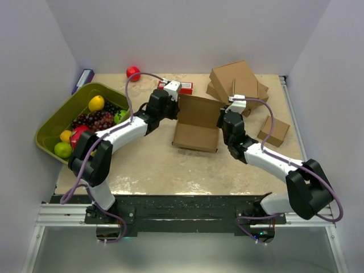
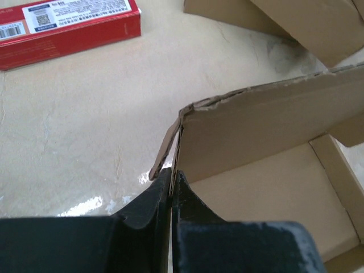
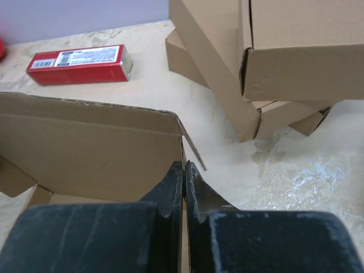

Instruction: Fold the paper box

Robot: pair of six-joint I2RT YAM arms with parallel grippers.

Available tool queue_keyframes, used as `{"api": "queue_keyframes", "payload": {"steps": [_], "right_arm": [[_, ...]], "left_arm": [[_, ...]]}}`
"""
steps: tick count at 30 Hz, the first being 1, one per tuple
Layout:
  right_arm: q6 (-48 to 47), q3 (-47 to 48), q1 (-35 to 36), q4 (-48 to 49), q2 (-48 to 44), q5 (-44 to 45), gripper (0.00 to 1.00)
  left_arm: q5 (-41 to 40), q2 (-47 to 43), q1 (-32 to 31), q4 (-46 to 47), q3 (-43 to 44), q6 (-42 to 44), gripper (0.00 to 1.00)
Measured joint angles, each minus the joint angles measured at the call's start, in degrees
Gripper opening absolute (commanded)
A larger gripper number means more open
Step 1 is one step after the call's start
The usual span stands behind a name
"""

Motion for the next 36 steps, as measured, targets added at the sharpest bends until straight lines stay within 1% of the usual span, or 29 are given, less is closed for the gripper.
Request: {"api": "queue_keyframes", "payload": {"steps": [4,10,15,20,28,36], "right_arm": [[0.2,-0.5,0.7,5.5,2.1,3.8,0.00],[-1.1,-5.0,4.0,14.8,3.8,9.8,0.00],[-1.4,-9.6,6.2,19.8,4.9,13.1,0.00],[-1.1,-12.8,8.1,23.7,4.9,16.4,0.00],[0.9,-15.0,10.3,25.3,4.2,20.3,0.00],[6.1,-15.5,11.9,21.0,1.8,23.3,0.00]], "left_arm": [[-4.9,1.0,-1.6,7.5,-2.7,-2.0,0.00],[-11.8,1.0,-4.8,19.4,-11.2,-3.6,0.00],[-15.6,1.0,-7.1,26.6,-17.5,-5.4,0.00],[-18.7,0.9,-9.0,33.1,-21.2,-6.1,0.00],[-22.0,1.0,-10.9,39.1,-24.7,-8.3,0.00],[-22.7,0.9,-11.8,43.0,-27.3,-10.9,0.00]]}}
